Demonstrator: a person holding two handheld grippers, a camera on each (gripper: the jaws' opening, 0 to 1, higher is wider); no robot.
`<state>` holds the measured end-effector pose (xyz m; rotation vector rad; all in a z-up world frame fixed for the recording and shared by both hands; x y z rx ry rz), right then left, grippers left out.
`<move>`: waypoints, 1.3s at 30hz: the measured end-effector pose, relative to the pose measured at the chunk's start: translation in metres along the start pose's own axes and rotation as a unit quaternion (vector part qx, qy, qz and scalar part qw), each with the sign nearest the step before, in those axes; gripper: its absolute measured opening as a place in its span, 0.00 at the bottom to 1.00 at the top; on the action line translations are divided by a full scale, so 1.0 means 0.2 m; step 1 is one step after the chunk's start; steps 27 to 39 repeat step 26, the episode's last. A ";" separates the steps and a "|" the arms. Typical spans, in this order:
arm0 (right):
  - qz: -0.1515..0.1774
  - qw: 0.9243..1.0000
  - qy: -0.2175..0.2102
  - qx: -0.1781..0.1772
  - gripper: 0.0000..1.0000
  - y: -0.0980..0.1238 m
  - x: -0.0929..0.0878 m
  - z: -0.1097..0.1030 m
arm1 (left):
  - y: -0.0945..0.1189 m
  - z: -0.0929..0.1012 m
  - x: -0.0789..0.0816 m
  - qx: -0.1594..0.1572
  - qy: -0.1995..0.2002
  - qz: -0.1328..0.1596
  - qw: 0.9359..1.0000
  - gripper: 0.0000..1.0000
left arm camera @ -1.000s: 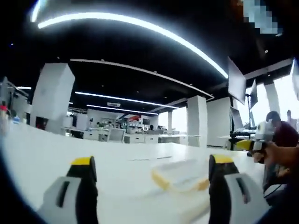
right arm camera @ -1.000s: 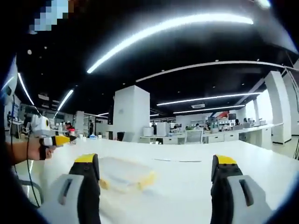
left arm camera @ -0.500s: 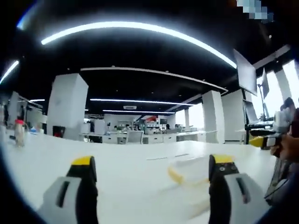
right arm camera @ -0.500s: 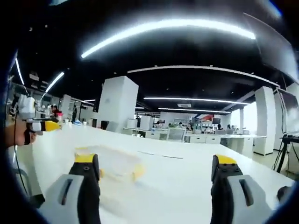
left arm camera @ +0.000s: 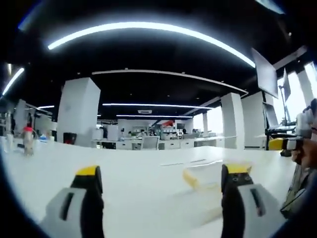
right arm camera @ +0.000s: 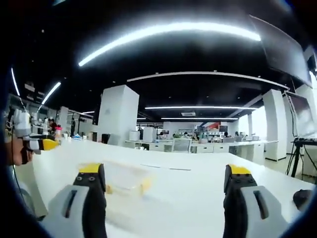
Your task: Snap each plastic latch of the storage box into its locked position after aligning the lid with the box until every specified latch is closed and the lid sits flush.
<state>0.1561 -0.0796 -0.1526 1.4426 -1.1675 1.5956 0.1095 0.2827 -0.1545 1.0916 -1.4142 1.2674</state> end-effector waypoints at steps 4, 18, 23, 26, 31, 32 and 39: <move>0.006 1.000 -0.002 0.001 0.97 0.00 0.00 -0.01 | 0.00 0.01 0.00 -0.001 -0.002 0.000 1.000 0.98; 0.004 1.000 0.005 -0.007 0.97 0.03 0.00 0.01 | 0.02 0.06 -0.03 -0.014 0.000 0.000 1.000 0.96; 0.012 1.000 0.009 -0.010 0.97 0.03 0.03 0.01 | 0.03 0.07 -0.02 -0.017 -0.004 0.003 1.000 0.96; 0.008 1.000 0.007 -0.011 0.97 0.04 0.04 0.01 | 0.04 0.08 -0.01 -0.018 -0.010 0.001 1.000 0.96; 0.008 1.000 0.007 -0.011 0.97 0.04 0.04 0.01 | 0.04 0.08 -0.01 -0.018 -0.010 0.001 1.000 0.96; 0.008 1.000 0.007 -0.011 0.97 0.04 0.04 0.01 | 0.04 0.08 -0.01 -0.018 -0.010 0.001 1.000 0.96; 0.008 1.000 0.007 -0.011 0.97 0.04 0.04 0.01 | 0.04 0.08 -0.01 -0.018 -0.010 0.001 1.000 0.96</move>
Point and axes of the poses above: the point that each gripper's makers call its tool centre point, and the gripper's own axes: y roughly backward along the fingers, z roughly to its right, x roughly out of its top, the point moved 4 cm from there along y, roughly backward along the fingers, and after that the axes turned 4 degrees about -y, right-handed, at the moved point
